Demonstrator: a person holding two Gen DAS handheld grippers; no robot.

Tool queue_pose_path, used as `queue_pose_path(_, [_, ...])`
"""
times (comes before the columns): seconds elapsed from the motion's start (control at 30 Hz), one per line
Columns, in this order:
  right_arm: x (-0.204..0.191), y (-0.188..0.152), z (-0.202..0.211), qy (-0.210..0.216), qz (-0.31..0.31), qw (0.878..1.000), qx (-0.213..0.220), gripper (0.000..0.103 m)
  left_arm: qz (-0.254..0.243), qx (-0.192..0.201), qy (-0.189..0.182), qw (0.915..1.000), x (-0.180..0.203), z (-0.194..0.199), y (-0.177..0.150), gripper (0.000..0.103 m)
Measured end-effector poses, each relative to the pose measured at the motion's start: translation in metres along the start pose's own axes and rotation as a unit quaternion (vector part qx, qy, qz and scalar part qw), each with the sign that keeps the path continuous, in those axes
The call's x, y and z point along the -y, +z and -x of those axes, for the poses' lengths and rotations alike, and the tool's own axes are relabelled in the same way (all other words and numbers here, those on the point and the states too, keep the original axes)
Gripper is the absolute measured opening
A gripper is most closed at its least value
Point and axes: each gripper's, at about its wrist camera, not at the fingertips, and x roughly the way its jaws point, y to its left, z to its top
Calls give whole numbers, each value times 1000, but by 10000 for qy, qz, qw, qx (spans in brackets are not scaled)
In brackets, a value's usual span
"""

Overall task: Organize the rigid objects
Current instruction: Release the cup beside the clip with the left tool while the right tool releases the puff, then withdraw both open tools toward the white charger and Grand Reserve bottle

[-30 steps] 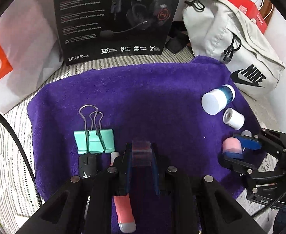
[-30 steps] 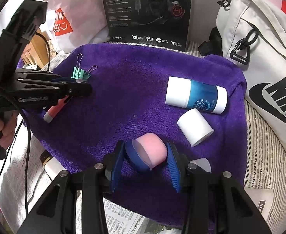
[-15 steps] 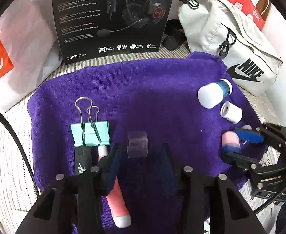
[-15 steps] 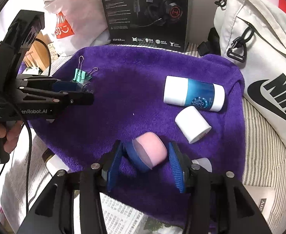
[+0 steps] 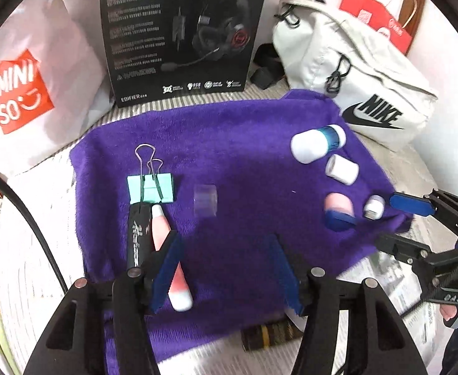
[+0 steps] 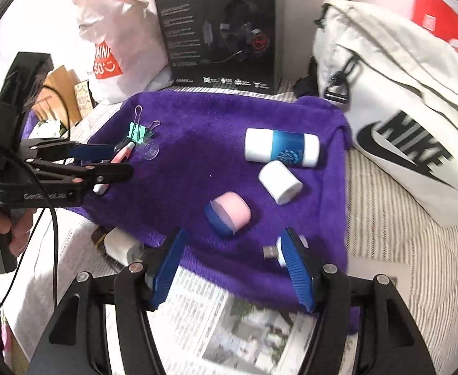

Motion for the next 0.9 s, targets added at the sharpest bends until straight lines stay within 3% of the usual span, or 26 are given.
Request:
queue_pose_path(0.33, [4,-38,41,-167,-453,9988,123,68,-196,119,17,9997,18,39,-44,65])
queue_pose_path(0.57, [3,-71,56,-143,-602,9981,78,68,-73,-107,-13,9999,26,17,-73,65])
queue_pose_path(0.9, [12,-93,58,-18,-653,9979,-20,68,174,-216,87,9996,39,0,-71,66])
